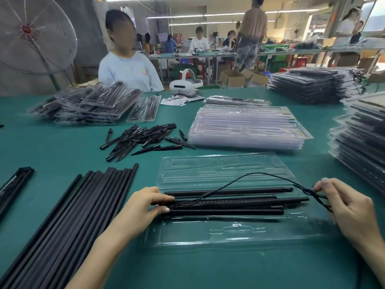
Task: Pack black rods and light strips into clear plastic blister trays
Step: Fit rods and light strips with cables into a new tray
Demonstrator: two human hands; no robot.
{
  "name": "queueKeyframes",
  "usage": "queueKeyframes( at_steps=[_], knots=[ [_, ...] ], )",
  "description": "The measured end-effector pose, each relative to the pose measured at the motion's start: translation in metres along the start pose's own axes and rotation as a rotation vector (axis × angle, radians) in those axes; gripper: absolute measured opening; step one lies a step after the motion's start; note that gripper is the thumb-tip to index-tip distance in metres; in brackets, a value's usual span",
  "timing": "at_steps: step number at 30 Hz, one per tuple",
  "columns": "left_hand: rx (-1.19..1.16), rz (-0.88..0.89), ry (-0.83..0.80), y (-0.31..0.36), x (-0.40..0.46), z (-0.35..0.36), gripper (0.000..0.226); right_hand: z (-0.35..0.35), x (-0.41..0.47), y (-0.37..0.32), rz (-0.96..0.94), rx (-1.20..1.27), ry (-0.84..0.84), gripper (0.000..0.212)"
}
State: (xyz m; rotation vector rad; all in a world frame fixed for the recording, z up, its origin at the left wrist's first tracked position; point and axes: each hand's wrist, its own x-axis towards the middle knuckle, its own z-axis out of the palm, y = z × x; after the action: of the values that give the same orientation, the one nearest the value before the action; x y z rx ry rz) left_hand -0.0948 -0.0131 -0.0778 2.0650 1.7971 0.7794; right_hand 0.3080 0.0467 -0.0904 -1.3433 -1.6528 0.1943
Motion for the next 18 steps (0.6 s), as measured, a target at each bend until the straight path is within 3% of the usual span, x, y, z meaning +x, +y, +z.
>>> queueKeyframes(
  at_steps=[6, 15, 18],
  knots=[
    [0.051, 0.049, -0.088, 0.000, 0.002, -0.007, 0.032, -0.001, -0.003, -0.005, 0.057, 0.062, -0.049, 0.026],
    [0.164, 0.112, -0.275, 0.002, 0.015, -0.015, 0.033, 0.001, -0.006, -0.002, 0.082, -0.076, -0.201, 0.025],
    [0.239, 0.123, -0.259, 0.000, 0.020, -0.017, 0.033, 0.001, -0.005, 0.000, 0.084, -0.126, -0.214, 0.029]
  ],
)
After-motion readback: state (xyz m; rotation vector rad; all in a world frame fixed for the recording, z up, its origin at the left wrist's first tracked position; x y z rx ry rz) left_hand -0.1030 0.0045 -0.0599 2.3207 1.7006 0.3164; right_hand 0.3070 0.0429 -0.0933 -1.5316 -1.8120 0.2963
